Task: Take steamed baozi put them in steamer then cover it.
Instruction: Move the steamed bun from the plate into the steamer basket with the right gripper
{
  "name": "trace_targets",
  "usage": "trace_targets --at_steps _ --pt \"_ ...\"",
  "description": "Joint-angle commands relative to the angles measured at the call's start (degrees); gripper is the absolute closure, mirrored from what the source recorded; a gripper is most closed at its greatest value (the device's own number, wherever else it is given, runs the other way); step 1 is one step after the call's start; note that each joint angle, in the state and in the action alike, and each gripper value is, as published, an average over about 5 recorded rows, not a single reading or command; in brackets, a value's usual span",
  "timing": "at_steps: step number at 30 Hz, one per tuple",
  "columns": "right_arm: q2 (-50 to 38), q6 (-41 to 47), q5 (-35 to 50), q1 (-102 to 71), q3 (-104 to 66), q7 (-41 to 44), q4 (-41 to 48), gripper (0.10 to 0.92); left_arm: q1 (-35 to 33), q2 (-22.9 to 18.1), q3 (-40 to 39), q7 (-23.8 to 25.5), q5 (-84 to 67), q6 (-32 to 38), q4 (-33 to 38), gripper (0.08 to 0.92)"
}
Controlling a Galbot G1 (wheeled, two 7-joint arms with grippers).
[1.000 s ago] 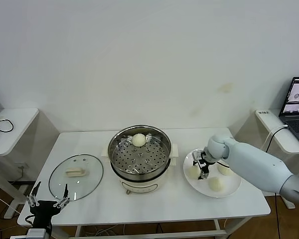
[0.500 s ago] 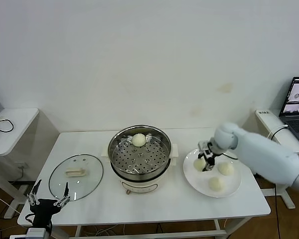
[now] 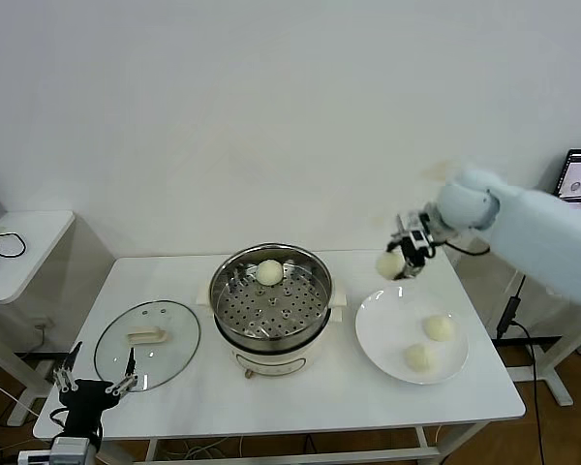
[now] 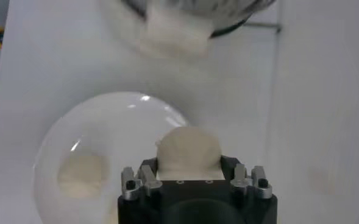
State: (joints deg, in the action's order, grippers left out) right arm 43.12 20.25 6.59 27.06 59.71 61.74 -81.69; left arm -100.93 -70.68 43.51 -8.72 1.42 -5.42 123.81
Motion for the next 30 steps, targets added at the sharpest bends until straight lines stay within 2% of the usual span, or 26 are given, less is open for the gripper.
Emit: trace_targets --at_steps 1,5,13,21,30 --pt "9.8 6.8 13.6 11.5 5.9 -4.5 -3.1 0.389 0.1 0.1 0.6 0.0 -0.2 0.0 0.0 0.177" --pt "18.5 9.7 16.4 9.7 6.5 -7.2 -0.6 0.389 -0.3 -0.2 0.9 0.0 -0.2 0.1 0.2 0.177" --pt "32.3 13.2 16.3 2.5 6.6 -10.4 9.1 0.388 -0.6 -0.8 1.6 0.0 -0.2 0.1 1.3 0.177" --pt "39.8 14.7 14.5 -3.3 6.7 -12.2 17.8 0.382 -1.0 -1.4 2.0 -0.1 0.0 0.2 2.1 0.177" --pt "44.6 15.9 14.2 -6.6 5.8 -13.6 23.1 0.380 -0.4 -1.7 2.1 -0.1 0.0 0.2 2.2 0.177"
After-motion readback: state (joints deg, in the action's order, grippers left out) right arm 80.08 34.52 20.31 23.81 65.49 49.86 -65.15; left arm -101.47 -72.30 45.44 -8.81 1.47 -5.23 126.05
